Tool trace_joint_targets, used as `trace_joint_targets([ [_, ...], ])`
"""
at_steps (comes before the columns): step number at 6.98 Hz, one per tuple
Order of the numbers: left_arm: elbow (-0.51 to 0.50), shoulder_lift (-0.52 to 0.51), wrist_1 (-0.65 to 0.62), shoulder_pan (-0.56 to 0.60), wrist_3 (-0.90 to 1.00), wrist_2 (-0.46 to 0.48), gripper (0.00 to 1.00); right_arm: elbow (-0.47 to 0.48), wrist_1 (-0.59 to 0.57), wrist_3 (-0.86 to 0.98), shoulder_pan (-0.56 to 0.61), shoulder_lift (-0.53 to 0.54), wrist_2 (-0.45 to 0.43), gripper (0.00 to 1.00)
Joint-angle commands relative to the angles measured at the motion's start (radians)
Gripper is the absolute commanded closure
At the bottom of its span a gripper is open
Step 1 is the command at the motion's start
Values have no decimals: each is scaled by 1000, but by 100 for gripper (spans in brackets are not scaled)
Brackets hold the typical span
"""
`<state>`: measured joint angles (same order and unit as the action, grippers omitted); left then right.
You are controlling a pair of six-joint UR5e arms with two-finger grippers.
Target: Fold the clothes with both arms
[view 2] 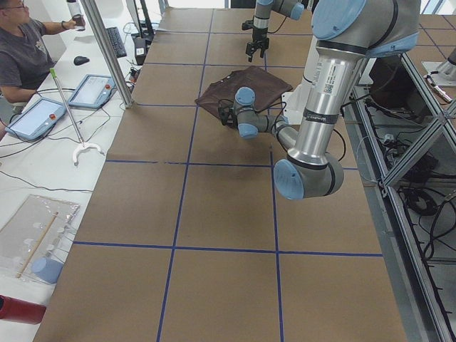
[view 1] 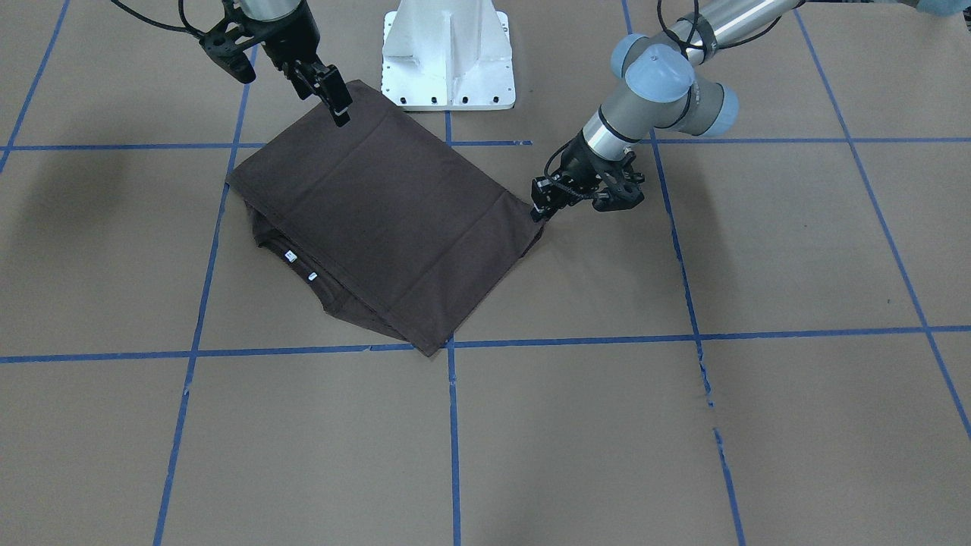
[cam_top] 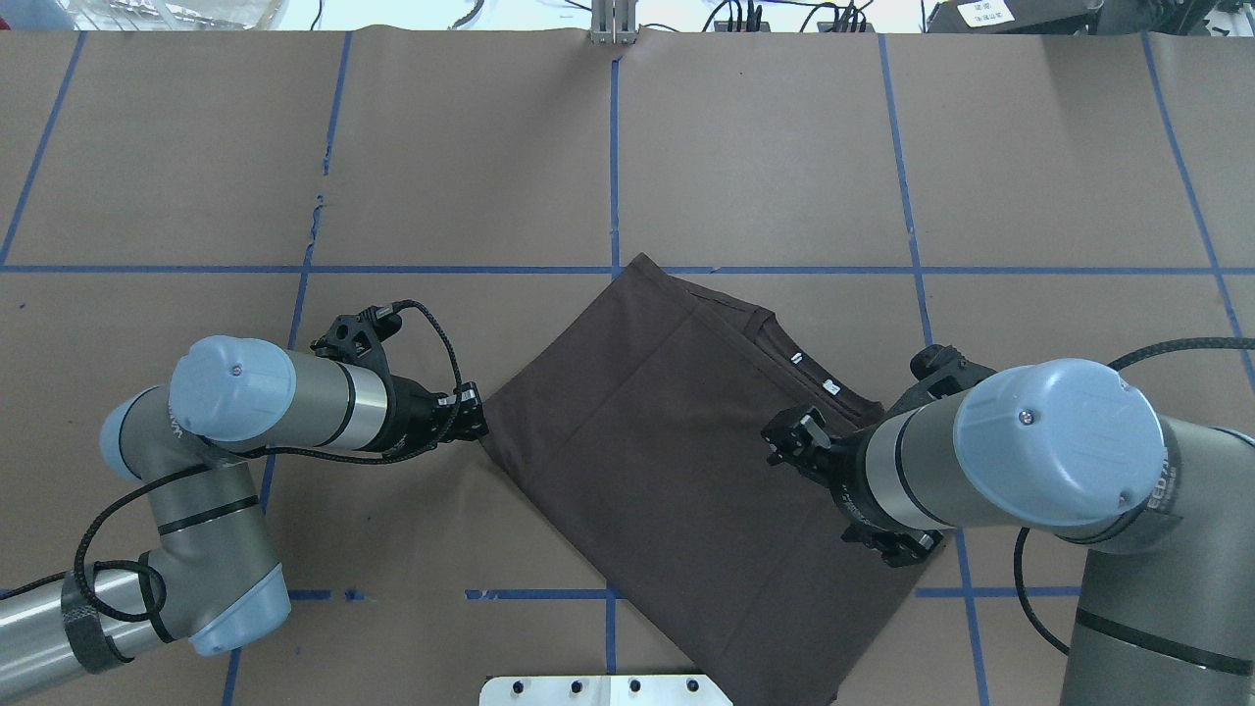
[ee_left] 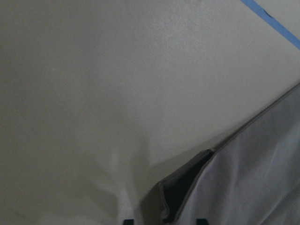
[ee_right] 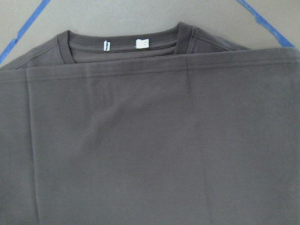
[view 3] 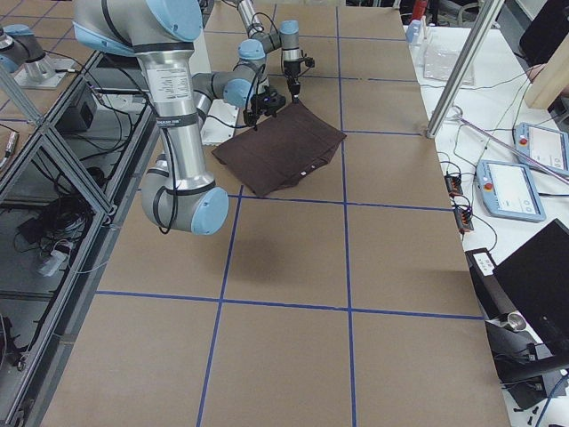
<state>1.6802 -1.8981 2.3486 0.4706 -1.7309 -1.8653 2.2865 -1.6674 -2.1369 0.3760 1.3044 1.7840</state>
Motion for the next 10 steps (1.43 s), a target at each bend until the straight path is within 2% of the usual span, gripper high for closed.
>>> trace_joint_targets([
  [1,-2,-1,0,6,13,0,100,-10,0,2,4,-1,-2,0],
  [2,-7,-4,0,52,29,0,100,-21,2,17,6,-2,-14,0],
  [3,-63,-65,-3,127,118,-3,100,-22,3,23,6,-2,-31,0],
  [4,-202,-172,0,198,144,-3,100,-44,5,26,4,-10,-40,0],
  [5,-358,-299,6,260,174,-3,100,-102,6,25,6,-67,-54,0],
  [7,-634,-514,32,347,177,11,100,-121,6,23,6,-96,-83,0],
  [8,-689,-547,69,356,203,46,87,-142,8,25,3,-97,-110,0],
  [9,-666,-553,72,353,211,41,24,-189,76,22,3,-111,-112,0],
  [10,-580,-538,64,349,199,38,20,-246,140,18,-3,-114,-115,0],
])
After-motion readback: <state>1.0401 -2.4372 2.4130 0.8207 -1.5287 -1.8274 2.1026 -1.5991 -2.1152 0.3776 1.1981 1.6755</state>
